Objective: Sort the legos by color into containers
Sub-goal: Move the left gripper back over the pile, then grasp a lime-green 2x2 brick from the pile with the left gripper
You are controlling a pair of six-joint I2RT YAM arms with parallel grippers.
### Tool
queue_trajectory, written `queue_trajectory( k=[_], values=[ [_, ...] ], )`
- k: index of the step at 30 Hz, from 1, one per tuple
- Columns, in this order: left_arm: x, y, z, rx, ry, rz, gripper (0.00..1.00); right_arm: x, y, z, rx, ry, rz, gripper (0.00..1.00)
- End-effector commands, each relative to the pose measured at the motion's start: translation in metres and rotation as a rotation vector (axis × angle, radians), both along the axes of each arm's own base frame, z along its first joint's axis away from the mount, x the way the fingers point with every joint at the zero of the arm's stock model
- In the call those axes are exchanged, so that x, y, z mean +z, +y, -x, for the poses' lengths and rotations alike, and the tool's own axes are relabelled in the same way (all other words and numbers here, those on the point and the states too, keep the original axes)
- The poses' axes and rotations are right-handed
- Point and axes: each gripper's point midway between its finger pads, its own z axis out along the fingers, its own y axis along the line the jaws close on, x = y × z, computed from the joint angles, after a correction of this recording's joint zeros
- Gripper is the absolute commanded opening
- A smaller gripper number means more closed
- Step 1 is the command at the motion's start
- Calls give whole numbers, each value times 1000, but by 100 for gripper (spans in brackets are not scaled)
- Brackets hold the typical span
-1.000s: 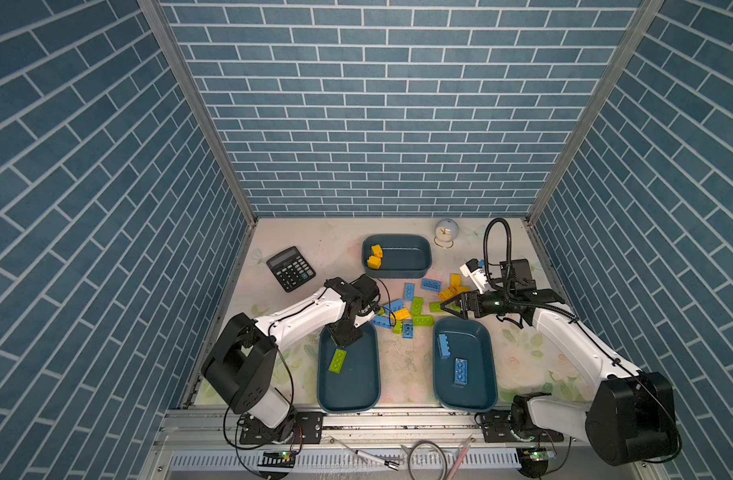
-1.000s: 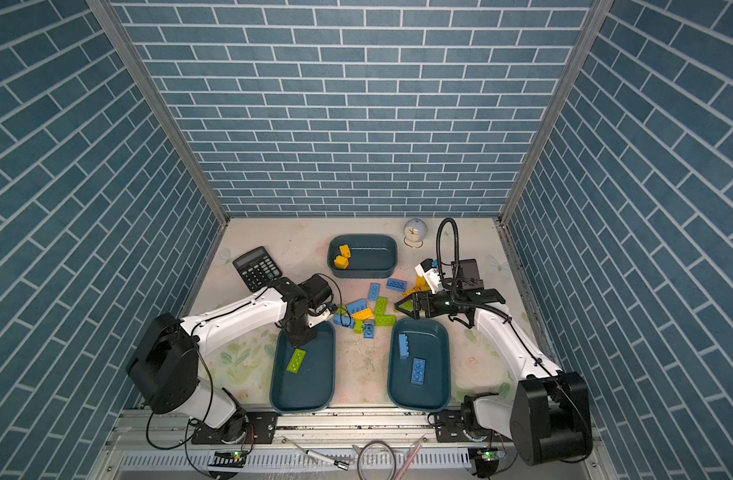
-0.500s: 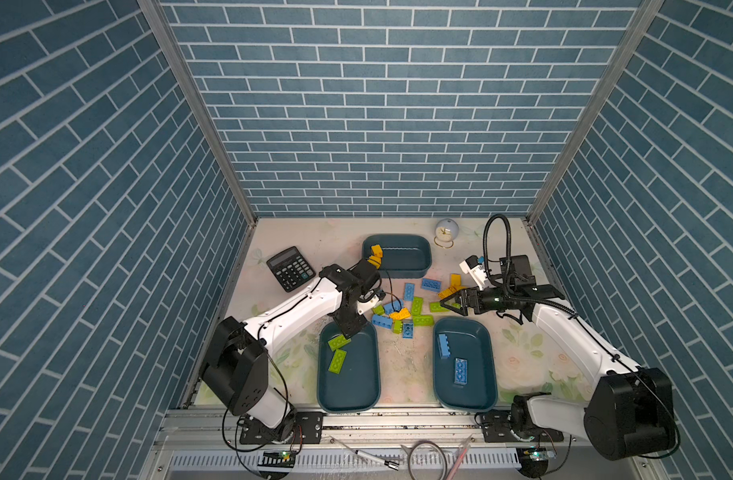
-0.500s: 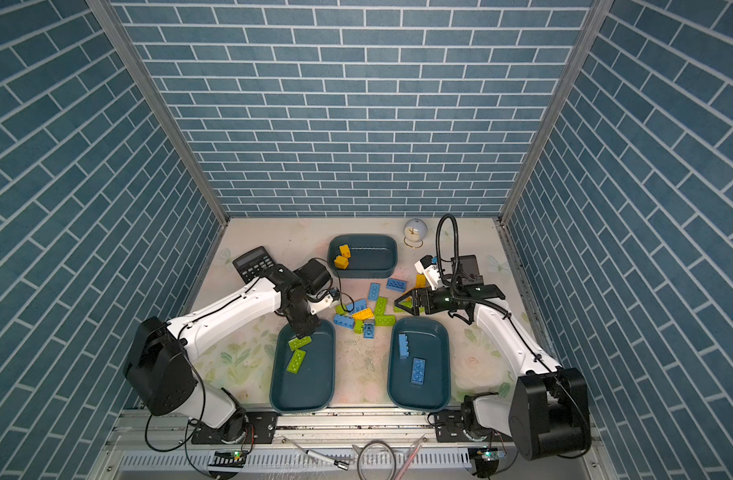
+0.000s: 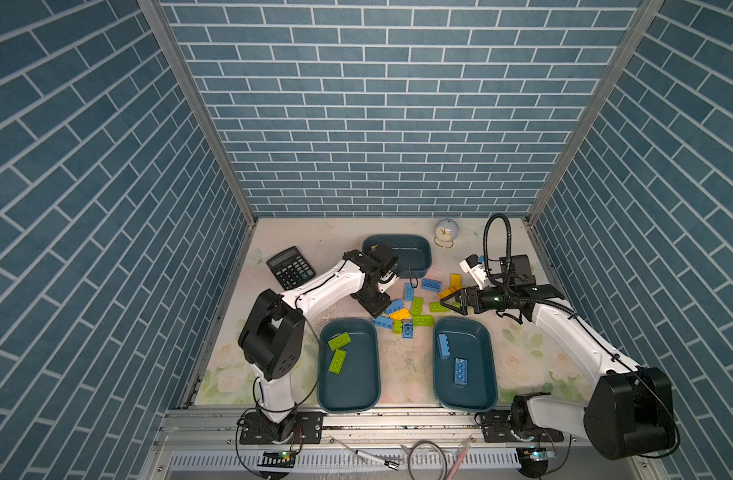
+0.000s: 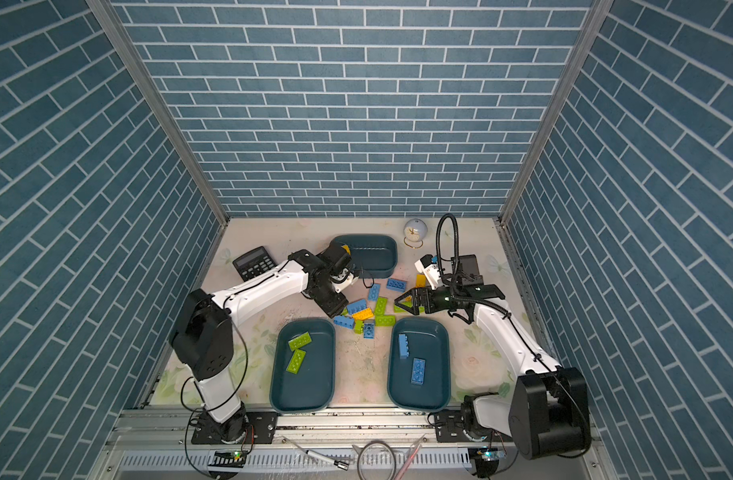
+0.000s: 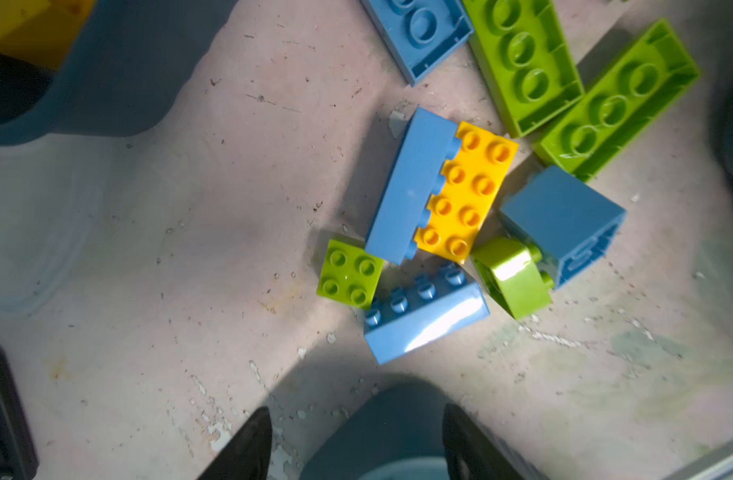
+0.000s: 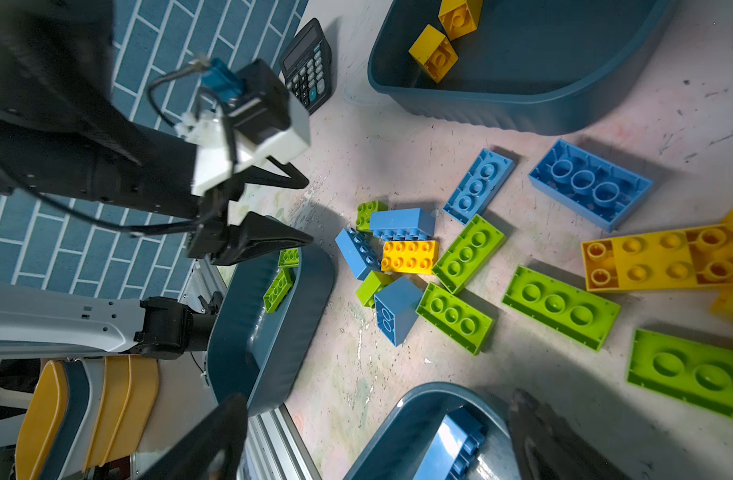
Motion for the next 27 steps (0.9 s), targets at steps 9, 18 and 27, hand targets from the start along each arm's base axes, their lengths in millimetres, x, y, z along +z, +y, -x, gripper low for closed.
queue_trajectory(
  k=[9, 18, 27],
  values=[
    [-35, -20, -37, -7, -55, -1, 66, -3, -2, 3, 5, -23, 25, 98],
    [-58, -12, -32, -28, 6, -43, 61, -5, -4, 5, -2, -18, 35, 98],
    [-67, 0, -23, -51, 55, -53, 52, -4, -4, 3, -4, -13, 33, 97]
  ],
)
